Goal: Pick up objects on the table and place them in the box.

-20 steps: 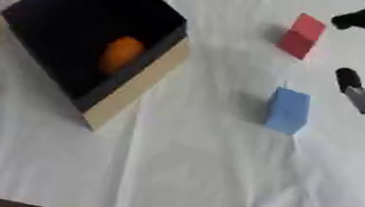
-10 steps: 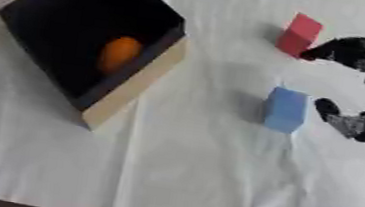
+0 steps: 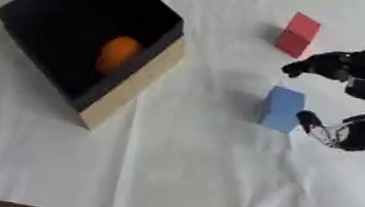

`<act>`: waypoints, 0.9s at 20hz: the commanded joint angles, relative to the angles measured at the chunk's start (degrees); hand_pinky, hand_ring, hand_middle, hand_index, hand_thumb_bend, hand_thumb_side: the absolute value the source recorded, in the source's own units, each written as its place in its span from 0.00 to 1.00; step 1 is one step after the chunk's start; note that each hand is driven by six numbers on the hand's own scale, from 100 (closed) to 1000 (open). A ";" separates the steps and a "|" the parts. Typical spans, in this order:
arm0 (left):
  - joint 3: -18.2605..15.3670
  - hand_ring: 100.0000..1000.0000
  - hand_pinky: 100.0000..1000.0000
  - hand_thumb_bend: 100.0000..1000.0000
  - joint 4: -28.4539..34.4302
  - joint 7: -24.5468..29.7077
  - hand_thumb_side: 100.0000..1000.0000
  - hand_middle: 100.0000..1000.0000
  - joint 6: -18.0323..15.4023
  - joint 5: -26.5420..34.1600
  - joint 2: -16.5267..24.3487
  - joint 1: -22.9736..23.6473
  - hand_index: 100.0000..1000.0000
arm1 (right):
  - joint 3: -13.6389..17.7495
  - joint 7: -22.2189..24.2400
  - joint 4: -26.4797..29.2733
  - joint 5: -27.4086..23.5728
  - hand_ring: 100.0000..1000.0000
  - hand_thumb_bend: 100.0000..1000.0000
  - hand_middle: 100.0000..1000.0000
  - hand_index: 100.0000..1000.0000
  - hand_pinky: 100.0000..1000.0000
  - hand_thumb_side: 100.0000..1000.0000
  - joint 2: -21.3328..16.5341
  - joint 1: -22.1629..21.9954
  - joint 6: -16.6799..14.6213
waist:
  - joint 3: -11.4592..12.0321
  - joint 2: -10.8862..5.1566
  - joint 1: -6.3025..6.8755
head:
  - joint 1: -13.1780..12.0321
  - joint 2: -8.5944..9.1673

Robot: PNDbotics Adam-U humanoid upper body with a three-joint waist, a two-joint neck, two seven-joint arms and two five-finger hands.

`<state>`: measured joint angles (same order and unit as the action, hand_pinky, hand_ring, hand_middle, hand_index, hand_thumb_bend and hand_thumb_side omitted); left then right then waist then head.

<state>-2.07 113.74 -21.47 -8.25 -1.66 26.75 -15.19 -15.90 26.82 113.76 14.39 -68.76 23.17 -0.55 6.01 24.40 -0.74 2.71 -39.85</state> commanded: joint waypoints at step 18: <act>0.11 0.71 0.68 0.00 0.85 0.46 0.60 0.61 0.14 1.01 0.92 0.20 0.80 | -1.60 1.45 0.83 4.11 1.00 0.00 0.88 1.00 0.97 0.26 3.01 2.04 8.69 | 0.04 -11.56 -0.61 | 0.04 -0.31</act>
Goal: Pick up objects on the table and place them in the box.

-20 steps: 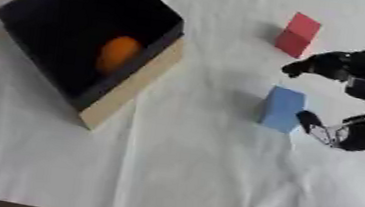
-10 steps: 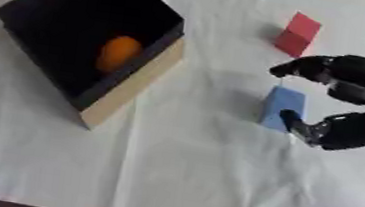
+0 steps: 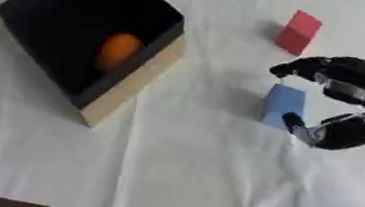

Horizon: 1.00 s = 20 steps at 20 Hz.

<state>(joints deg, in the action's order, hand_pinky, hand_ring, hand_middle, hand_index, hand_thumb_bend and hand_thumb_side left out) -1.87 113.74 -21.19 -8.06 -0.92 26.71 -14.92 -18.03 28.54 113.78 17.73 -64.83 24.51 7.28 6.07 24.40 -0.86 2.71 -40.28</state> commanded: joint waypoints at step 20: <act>0.06 0.71 0.68 0.00 0.85 0.36 0.61 0.60 -0.03 0.85 0.64 -0.13 0.79 | -1.16 2.13 -3.63 5.97 1.00 0.00 0.89 1.00 0.98 0.55 1.48 0.14 3.34 | 0.11 -10.90 -0.16 | -0.08 0.23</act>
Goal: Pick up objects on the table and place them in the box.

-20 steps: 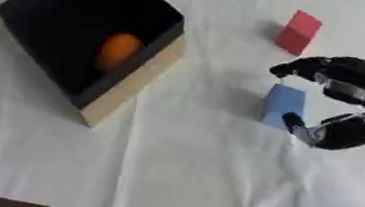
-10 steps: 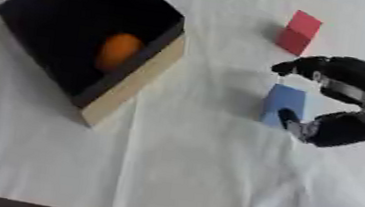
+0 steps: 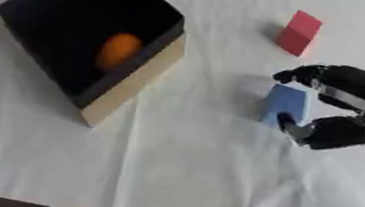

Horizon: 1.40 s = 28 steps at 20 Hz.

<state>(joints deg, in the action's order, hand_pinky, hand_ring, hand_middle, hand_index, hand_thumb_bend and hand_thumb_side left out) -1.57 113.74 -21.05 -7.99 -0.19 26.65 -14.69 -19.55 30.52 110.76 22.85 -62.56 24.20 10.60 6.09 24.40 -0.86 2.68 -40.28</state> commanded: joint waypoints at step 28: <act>-0.10 0.71 0.68 0.00 0.85 0.35 0.61 0.60 0.01 0.61 0.32 -0.50 0.79 | -0.01 -0.85 -5.40 2.54 0.80 0.00 0.53 0.77 0.85 0.15 1.41 1.43 1.16 | 0.04 -9.90 0.32 | -0.19 0.76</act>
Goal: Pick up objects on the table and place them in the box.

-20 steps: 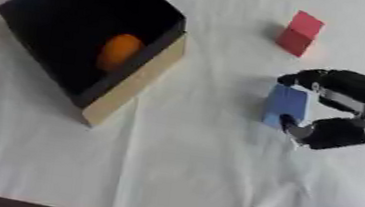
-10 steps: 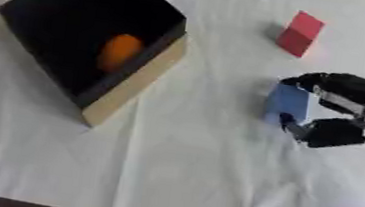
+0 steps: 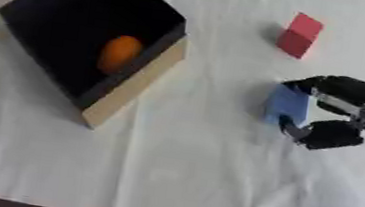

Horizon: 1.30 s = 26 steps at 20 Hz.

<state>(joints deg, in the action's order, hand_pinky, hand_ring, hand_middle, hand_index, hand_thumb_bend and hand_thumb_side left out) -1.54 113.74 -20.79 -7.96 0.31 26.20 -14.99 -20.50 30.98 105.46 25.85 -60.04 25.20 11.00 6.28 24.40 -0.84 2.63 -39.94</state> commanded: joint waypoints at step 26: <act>1.04 0.72 0.68 0.00 0.85 1.58 0.60 0.61 -0.42 0.18 0.53 -2.15 0.79 | -7.17 5.67 -9.98 -9.62 0.72 0.00 0.49 0.69 0.81 0.11 21.34 40.69 -11.89 | 1.65 -11.62 0.39 | 3.39 -0.13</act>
<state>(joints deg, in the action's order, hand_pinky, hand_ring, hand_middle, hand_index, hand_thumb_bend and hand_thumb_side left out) -0.45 113.74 -19.52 -8.22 0.42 26.14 -16.49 -27.28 35.46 98.35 15.36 -40.58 64.53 0.68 8.07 24.40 -0.84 5.39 -40.01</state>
